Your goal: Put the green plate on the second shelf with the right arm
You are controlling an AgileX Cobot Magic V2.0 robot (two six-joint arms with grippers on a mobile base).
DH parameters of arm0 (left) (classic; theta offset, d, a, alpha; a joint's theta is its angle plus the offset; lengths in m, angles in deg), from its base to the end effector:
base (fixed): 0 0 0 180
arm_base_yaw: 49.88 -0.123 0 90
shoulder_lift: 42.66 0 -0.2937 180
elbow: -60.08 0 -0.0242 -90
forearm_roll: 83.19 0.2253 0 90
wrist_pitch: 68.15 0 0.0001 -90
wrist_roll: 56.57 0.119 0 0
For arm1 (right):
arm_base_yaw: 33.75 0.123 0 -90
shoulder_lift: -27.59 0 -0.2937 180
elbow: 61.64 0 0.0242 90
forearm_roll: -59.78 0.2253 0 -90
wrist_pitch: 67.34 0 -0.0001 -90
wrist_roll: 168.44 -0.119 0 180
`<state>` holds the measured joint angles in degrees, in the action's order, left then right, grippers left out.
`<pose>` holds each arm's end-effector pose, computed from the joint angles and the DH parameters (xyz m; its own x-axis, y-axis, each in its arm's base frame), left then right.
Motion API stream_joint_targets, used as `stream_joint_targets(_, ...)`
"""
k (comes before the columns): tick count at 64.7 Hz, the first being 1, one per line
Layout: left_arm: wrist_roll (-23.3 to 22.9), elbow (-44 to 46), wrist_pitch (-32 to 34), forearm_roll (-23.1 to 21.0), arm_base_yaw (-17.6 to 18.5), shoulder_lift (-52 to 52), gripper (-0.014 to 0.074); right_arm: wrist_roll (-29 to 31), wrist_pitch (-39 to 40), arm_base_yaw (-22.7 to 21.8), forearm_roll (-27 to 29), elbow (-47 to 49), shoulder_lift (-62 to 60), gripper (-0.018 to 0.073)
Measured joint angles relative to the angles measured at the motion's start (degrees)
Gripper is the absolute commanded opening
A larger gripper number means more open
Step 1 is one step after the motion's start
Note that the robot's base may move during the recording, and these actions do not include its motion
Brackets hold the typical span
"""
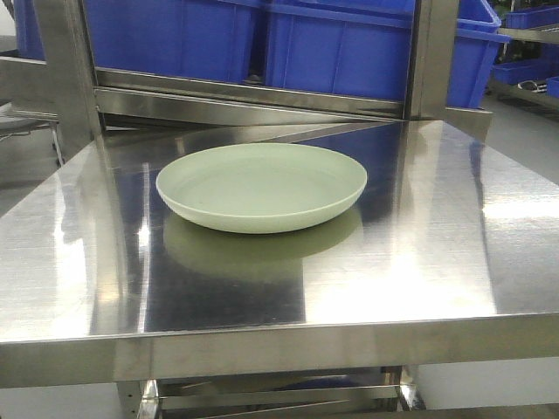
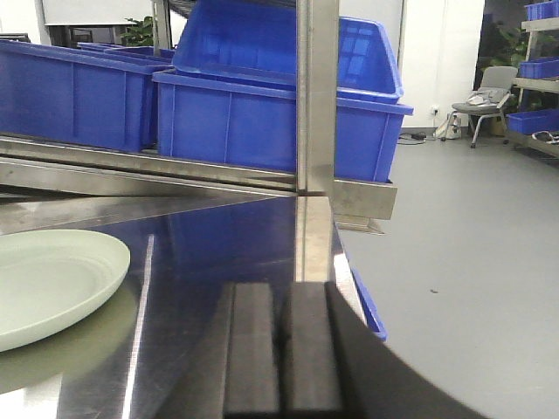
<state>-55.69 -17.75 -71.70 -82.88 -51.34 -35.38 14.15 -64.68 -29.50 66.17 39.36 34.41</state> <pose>0.0500 0.0013 0.2062 0.0228 0.0213 -0.9995 -0.0263 0.9994 0.0207 0.0494 0.0031 0.2125 0.1137 0.0748 -0.9907 -0.0767 0.9948 0.0663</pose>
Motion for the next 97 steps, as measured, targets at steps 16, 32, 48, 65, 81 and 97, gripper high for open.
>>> stream_joint_targets(16,0.0,0.0,0.0,0.0,0.0,0.0,0.013,0.0,0.1,0.0,0.0,0.0,0.0,0.0053)
stream_joint_targets(32,0.0,0.0,0.0,0.0,0.0,0.0,0.013,0.0,0.5,0.0,0.0,0.0,0.0,0.0053)
stream_joint_targets(48,0.0,0.0,0.0,0.0,0.0,0.0,0.013,0.0,0.6,0.0,0.0,0.0,0.0,0.0053)
stream_joint_targets(65,0.0,0.0,0.0,0.0,0.0,0.0,0.013,-1.5,1.7,0.0,0.7,0.0,0.0,0.0053)
stream_joint_targets(81,0.0,0.0,0.0,0.0,0.0,0.0,0.013,-2.6,-6.5,0.0,1.0,12.4,0.1,0.0054)
stream_joint_targets(97,0.0,0.0,0.0,0.0,0.0,0.0,0.013,-4.3,-26.2,0.0,8.6,36.6,14.7,0.0123)
